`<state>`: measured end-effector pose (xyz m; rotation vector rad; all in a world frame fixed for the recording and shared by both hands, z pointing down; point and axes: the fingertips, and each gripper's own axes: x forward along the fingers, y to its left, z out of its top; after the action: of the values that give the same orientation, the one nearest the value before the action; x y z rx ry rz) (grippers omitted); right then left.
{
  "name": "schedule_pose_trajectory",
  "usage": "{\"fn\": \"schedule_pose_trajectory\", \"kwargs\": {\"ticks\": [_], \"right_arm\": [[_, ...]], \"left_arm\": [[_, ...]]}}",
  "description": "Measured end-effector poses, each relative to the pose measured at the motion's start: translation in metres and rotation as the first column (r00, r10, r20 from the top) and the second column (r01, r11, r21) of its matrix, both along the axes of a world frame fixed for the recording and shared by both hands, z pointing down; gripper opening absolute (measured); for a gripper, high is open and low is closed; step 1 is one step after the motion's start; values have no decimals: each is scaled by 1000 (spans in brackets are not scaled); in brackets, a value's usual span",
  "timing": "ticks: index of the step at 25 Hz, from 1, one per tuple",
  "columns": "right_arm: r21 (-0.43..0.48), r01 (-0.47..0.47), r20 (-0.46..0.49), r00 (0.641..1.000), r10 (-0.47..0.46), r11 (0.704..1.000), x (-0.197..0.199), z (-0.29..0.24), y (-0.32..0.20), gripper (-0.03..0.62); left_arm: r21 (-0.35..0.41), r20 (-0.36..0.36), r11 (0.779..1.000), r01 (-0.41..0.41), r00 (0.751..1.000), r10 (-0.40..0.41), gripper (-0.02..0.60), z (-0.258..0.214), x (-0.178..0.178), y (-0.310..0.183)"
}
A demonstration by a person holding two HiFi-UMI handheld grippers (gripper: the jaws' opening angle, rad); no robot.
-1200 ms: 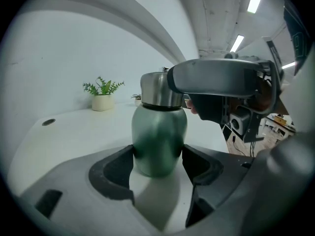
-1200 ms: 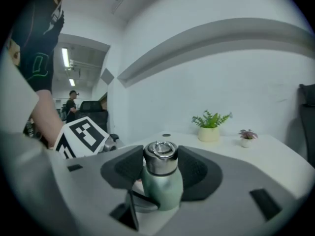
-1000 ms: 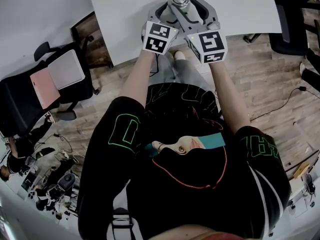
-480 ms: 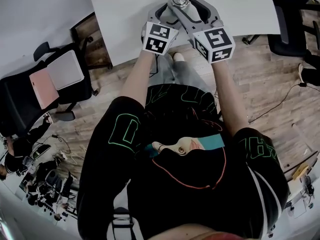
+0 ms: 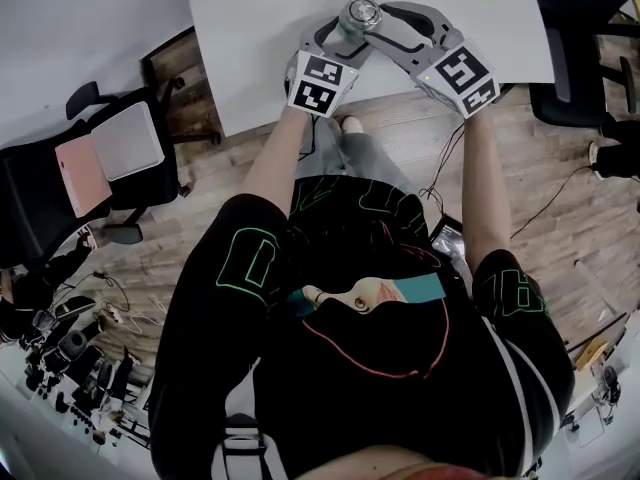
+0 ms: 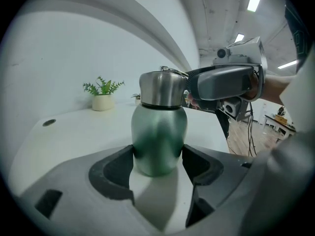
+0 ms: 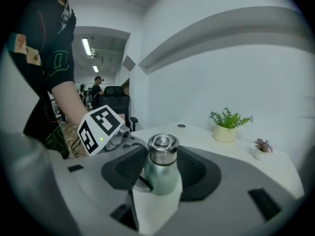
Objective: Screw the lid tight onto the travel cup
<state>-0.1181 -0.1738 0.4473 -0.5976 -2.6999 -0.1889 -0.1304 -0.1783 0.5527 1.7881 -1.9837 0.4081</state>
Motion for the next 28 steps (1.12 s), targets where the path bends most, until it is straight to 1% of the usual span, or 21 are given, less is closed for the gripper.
{"fn": "schedule_pose_trajectory", "kwargs": {"ticks": [3,6,8,10,13,15,17,19,21,23,25,28], "right_arm": [[14,71,2,997,-71,997,-5,-2,-5,204],[36,149,-9,989,-149,988,-10,-1,-3,206],[37,184,-16,983,-183,982,-13,-1,-1,209],[23,191,-11,982,-191,981,-15,-2,0,212],[-3,156,14,988,-156,988,-17,-4,-1,210],[2,108,26,994,-108,994,-18,-4,1,209],[9,41,34,999,-41,999,-18,-4,3,207],[-6,-51,57,997,51,999,-18,-4,3,207],[-31,-160,94,982,162,987,-17,-5,2,207],[-51,-274,123,952,279,960,-14,-5,1,207],[-63,-377,140,913,383,924,-11,-3,0,207],[-66,-488,150,857,492,870,-13,-2,1,209]], "left_arm": [[0,-2,1000,-1,1000,1,319,0,0,-1],[7,-12,1000,3,1000,-3,319,4,-1,0],[4,-17,1000,5,1000,-5,319,6,-1,2],[0,-20,1000,8,1000,-8,319,7,-1,2],[7,-19,1000,18,1000,-17,319,6,-2,0],[6,-14,1000,18,1000,-18,319,6,-3,1],[2,-11,1000,19,1000,-19,319,6,-4,2],[-2,-8,1000,24,1000,-24,319,6,-4,2],[-6,-1,1000,28,1000,-28,319,6,-3,2],[-8,7,1000,24,1000,-24,319,6,-2,0],[-11,9,1000,19,1000,-19,319,7,0,0],[-13,9,1000,21,1000,-21,319,8,-2,1]]}}
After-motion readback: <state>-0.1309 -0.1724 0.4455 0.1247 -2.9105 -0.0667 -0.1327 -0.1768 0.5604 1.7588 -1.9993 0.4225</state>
